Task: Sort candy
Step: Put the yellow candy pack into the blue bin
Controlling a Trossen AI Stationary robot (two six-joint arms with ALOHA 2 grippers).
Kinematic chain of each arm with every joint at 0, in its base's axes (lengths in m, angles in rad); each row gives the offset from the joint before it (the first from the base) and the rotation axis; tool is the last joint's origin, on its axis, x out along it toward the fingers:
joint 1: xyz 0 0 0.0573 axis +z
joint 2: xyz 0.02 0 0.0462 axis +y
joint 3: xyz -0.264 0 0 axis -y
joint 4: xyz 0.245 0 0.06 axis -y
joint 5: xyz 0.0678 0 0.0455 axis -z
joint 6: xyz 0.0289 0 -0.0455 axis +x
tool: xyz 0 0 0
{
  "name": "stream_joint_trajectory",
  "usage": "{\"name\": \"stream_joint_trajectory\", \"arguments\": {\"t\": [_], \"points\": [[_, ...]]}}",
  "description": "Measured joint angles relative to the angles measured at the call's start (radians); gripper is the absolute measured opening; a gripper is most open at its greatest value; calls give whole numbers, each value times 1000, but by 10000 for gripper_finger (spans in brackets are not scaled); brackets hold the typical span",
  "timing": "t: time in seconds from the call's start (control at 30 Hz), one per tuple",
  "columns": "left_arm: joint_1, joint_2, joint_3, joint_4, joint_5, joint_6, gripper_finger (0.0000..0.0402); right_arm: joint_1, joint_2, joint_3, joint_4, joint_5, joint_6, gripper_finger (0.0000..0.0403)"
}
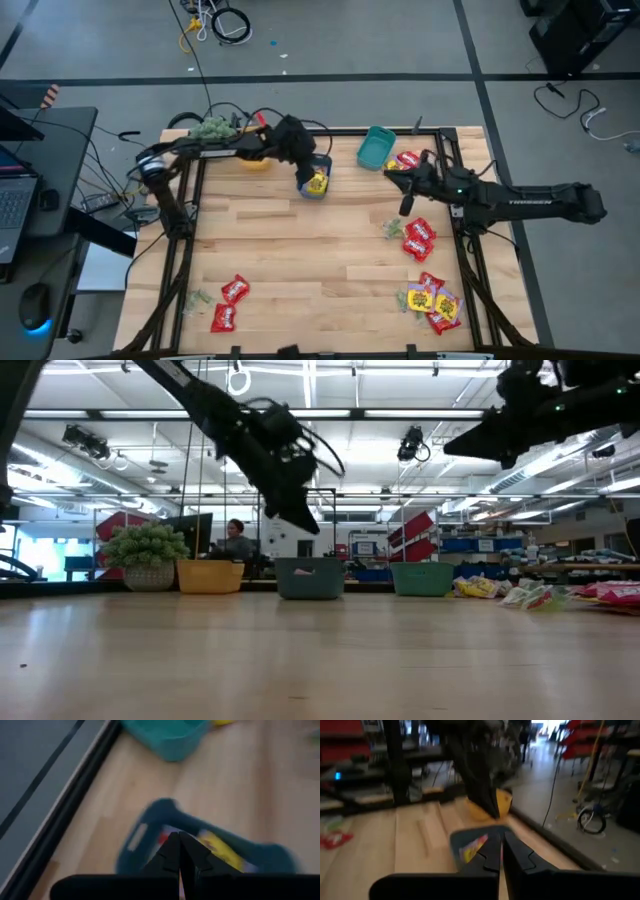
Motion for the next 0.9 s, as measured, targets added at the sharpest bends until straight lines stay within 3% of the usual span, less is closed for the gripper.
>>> {"name": "stream_joint_trajectory", "arguments": {"t": [0.1, 0.27, 0.33, 0.57, 0.9], "points": [[-28, -102, -84, 45, 72, -7, 0, 17, 64, 59, -127, 26, 23, 10], [-54, -238, -331, 319, 133, -106, 0, 8, 144, 171, -493, 295, 178, 41], [-62, -282, -421, 457, 152, -157, 0, -24, 174, 186, -586, 333, 227, 60], [-79, -365, -615, 684, 152, -220, 0, -202, 286, 188, -583, 169, 257, 134], [-35, -371, -687, 708, 138, -194, 0, -535, 467, 195, -473, -85, 174, 186]]}}
